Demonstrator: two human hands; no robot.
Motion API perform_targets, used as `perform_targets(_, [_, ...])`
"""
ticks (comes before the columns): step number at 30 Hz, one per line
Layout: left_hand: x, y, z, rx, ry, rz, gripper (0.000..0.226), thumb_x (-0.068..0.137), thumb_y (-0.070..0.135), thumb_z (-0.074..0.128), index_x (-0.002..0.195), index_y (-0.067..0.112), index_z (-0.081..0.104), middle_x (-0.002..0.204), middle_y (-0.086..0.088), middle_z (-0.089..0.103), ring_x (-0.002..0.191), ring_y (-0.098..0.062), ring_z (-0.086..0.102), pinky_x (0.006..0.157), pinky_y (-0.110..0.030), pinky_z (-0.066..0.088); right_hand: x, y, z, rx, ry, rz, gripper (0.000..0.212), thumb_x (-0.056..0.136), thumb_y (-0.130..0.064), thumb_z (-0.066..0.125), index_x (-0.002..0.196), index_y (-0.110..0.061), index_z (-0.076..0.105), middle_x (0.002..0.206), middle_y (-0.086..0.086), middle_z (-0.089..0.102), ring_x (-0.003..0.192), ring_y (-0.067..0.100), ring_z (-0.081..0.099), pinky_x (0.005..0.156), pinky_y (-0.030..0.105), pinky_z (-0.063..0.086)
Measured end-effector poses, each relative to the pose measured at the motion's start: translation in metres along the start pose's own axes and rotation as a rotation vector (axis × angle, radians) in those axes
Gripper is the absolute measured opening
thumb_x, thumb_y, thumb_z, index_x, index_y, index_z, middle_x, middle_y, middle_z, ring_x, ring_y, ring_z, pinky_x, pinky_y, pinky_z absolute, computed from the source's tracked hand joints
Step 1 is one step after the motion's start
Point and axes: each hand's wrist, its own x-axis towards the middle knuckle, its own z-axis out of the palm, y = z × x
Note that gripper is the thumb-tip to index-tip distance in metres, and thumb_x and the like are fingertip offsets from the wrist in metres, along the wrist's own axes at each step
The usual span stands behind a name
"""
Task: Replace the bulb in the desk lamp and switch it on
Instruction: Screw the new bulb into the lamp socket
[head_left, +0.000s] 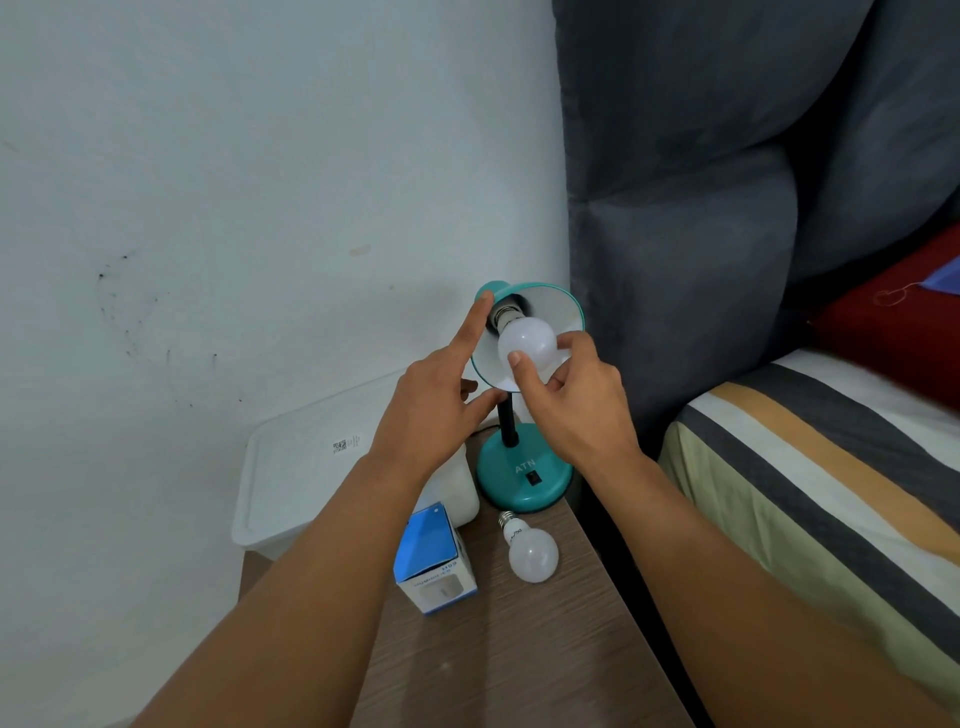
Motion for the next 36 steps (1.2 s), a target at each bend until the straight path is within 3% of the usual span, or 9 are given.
perform_targets(3, [-0.0002,-0.0001,0.0002,-0.017,-0.008,-0.005,0.097,0.090,0.038,0.072,0.150,0.059,0.000,0.087,0.015,0.061,0.075,-0.005,0.066,0.079,-0.022,0.053,-0.0001,0.0026,0.0013,0.014,-0.013,-0.020,0.079,0.078,-0.065,0.063,0.140,-0.029,0.030,0.093,0.005,0.067,0.085,0.018,0.066,0.074,0.028,0.050])
perform_targets(6, [-0.0013,0.0001,-0.0006,-0.036,-0.008,-0.008,0.094,0.090,0.037,0.071,0.152,0.056,0.003,0.076,0.020,0.055,0.070,-0.005,0.064,0.076,-0.018,0.050,-0.0030,0.0023,0.0008,-0.026,-0.028,-0.097,0.067,0.085,-0.048,0.072,0.137,-0.028,0.036,0.073,0.001,0.063,0.072,0.013,0.064,0.073,0.032,0.054])
perform_targets(11, [-0.0021,0.0022,-0.0018,-0.028,-0.017,-0.018,0.096,0.090,0.038,0.072,0.151,0.058,0.001,0.095,0.011,0.067,0.081,-0.006,0.069,0.084,-0.027,0.055,-0.0008,0.0024,0.0010,-0.075,-0.025,0.011,0.061,0.089,-0.069,0.050,0.126,-0.021,0.048,0.095,0.004,0.067,0.090,0.023,0.065,0.072,0.032,0.048])
perform_targets(15, [-0.0012,0.0023,-0.0014,-0.035,-0.021,-0.024,0.096,0.090,0.038,0.072,0.151,0.058,0.000,0.090,0.011,0.065,0.076,-0.005,0.068,0.083,-0.032,0.057,-0.0034,0.0030,-0.0004,-0.011,-0.025,0.010,0.072,0.082,-0.068,0.062,0.135,-0.029,0.034,0.104,0.003,0.067,0.096,0.023,0.063,0.078,0.034,0.050])
perform_targets(20, [-0.0020,0.0009,-0.0008,-0.040,-0.012,-0.008,0.095,0.090,0.038,0.072,0.152,0.056,0.002,0.082,0.015,0.062,0.074,-0.005,0.067,0.081,-0.027,0.055,-0.0055,0.0021,-0.0004,-0.180,0.011,-0.132,0.062,0.088,-0.056,0.062,0.138,-0.033,0.034,0.075,0.000,0.065,0.074,0.020,0.065,0.072,0.038,0.057])
perform_targets(25, [-0.0019,0.0012,-0.0014,-0.029,-0.014,-0.017,0.096,0.090,0.040,0.072,0.151,0.057,0.000,0.099,0.010,0.067,0.080,-0.006,0.069,0.084,-0.027,0.055,-0.0004,0.0015,-0.0016,-0.191,0.015,0.011,0.069,0.083,-0.079,0.044,0.133,-0.031,0.038,0.101,0.004,0.071,0.099,0.031,0.066,0.082,0.042,0.052])
perform_targets(30, [-0.0018,0.0013,-0.0003,-0.033,-0.019,-0.017,0.095,0.090,0.040,0.071,0.151,0.058,0.000,0.086,0.011,0.061,0.073,-0.006,0.066,0.081,-0.028,0.056,-0.0036,-0.0014,-0.0039,-0.248,0.000,-0.073,0.067,0.083,-0.064,0.062,0.136,-0.034,0.033,0.099,0.003,0.069,0.095,0.029,0.066,0.076,0.038,0.049])
perform_targets(33, [-0.0018,0.0017,-0.0007,-0.022,-0.014,-0.004,0.096,0.090,0.039,0.071,0.151,0.058,-0.002,0.103,0.010,0.068,0.079,-0.006,0.069,0.085,-0.029,0.056,-0.0014,-0.0017,-0.0025,-0.218,-0.009,-0.009,0.059,0.090,-0.069,0.050,0.129,-0.025,0.048,0.101,0.002,0.069,0.096,0.027,0.066,0.073,0.034,0.046])
perform_targets(36, [-0.0022,0.0025,-0.0011,-0.025,-0.010,-0.014,0.096,0.090,0.038,0.071,0.151,0.058,0.000,0.102,0.013,0.066,0.079,-0.004,0.069,0.084,-0.028,0.056,-0.0030,-0.0016,-0.0002,-0.158,-0.017,0.040,0.062,0.091,-0.073,0.042,0.125,-0.023,0.052,0.102,0.000,0.067,0.100,0.029,0.065,0.077,0.036,0.047])
